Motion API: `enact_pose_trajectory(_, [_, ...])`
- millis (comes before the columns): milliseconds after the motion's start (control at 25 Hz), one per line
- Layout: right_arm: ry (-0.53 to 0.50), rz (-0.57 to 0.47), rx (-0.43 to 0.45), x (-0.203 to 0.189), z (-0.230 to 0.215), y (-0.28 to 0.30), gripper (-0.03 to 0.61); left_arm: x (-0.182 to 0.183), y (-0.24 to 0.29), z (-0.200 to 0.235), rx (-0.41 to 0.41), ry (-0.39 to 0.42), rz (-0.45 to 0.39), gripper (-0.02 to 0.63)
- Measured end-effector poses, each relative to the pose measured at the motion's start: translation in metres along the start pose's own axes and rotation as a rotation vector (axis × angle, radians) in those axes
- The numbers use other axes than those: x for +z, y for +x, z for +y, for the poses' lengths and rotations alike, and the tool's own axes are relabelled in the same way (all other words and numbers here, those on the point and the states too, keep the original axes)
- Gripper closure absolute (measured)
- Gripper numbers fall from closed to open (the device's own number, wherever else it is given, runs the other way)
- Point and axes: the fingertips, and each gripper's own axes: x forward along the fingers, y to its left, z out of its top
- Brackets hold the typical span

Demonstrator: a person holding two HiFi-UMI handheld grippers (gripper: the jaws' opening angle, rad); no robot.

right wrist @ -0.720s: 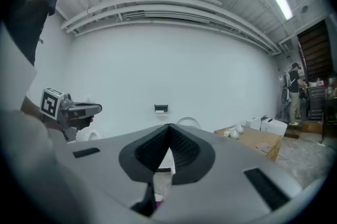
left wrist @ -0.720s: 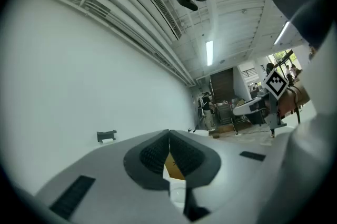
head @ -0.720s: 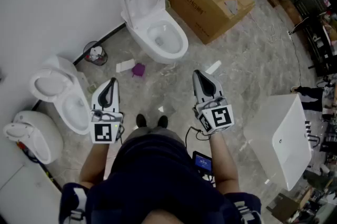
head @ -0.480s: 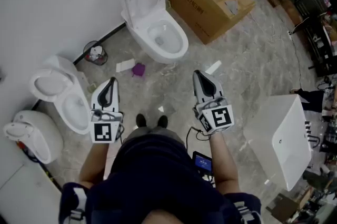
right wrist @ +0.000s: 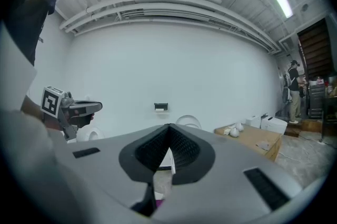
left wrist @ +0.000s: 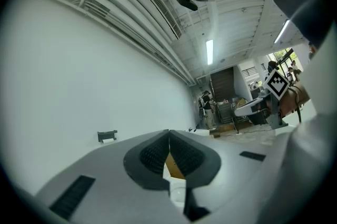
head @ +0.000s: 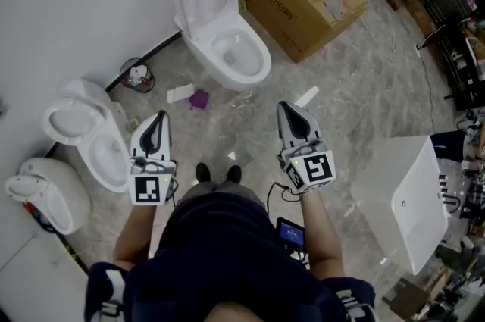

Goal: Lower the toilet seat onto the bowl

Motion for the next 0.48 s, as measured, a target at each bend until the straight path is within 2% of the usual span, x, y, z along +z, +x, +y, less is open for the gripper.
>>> enact_pose_trajectory(480, [0.052,-0.015,0.017,-0.0024,-0.0041,0.0075,0.557,0.0010,-0.0025,0.0037,0.017,0.013,-0.009,0.588])
